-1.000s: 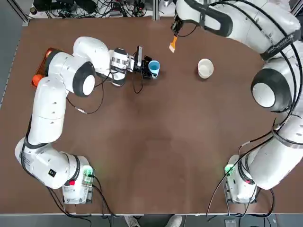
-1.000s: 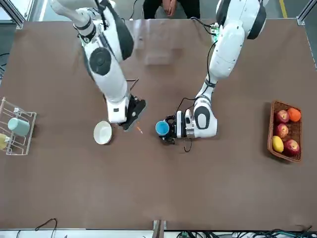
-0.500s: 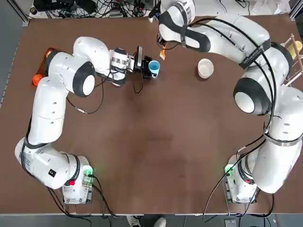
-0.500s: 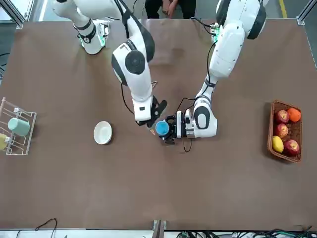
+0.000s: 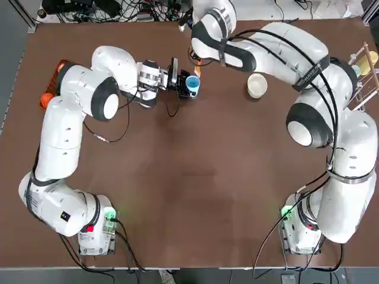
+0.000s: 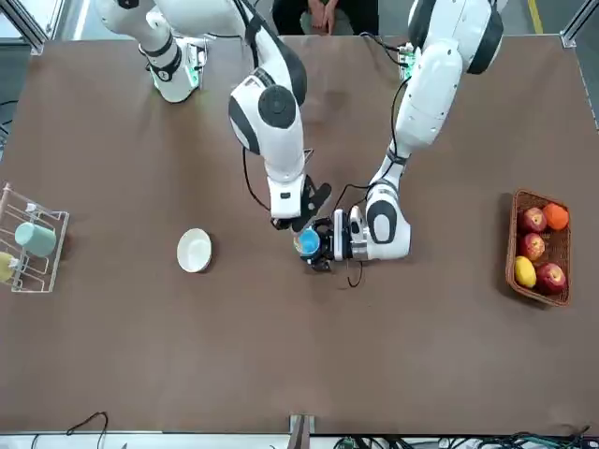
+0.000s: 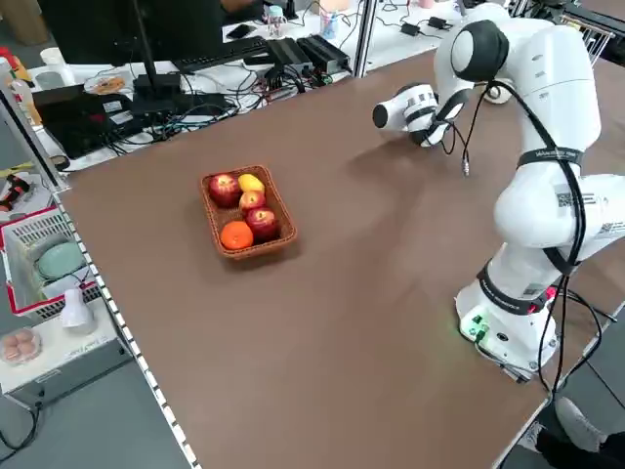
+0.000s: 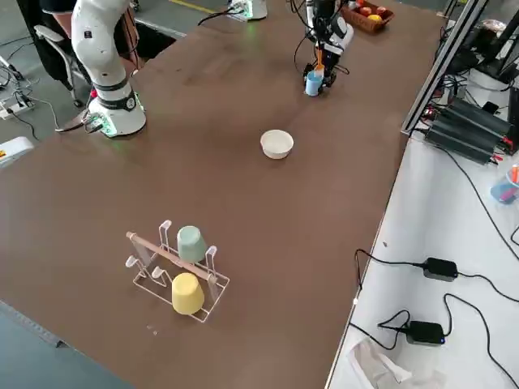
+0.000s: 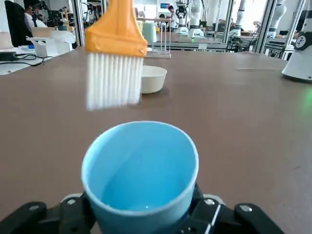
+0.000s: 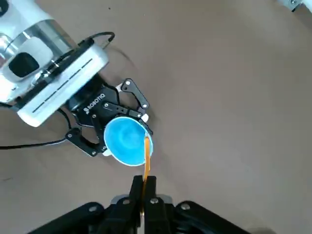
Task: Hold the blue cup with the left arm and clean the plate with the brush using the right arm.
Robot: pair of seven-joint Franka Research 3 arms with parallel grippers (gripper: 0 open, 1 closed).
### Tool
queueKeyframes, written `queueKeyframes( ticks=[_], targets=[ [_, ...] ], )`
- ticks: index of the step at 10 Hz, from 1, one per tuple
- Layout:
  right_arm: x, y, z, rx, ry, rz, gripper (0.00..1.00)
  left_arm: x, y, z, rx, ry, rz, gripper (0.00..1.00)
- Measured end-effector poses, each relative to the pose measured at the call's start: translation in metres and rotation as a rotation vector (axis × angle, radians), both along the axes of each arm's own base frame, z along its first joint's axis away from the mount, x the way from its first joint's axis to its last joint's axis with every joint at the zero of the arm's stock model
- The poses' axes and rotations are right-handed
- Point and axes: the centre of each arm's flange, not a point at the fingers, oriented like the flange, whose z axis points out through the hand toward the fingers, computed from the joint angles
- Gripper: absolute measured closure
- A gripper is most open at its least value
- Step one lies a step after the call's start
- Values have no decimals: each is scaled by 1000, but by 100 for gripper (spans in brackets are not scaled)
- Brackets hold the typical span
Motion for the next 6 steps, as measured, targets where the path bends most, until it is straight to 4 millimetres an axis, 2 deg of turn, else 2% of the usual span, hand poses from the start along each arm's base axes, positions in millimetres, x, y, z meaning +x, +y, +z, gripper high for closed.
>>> queueKeyframes(
  ticks=[3, 6],
  targets=[
    [-10, 15, -8, 11, -6, -17, 96, 0, 0, 0, 0, 0, 0, 32],
    [-11, 18, -21, 4, 2, -24, 96, 0, 0, 0, 0, 0, 1, 32]
  ],
)
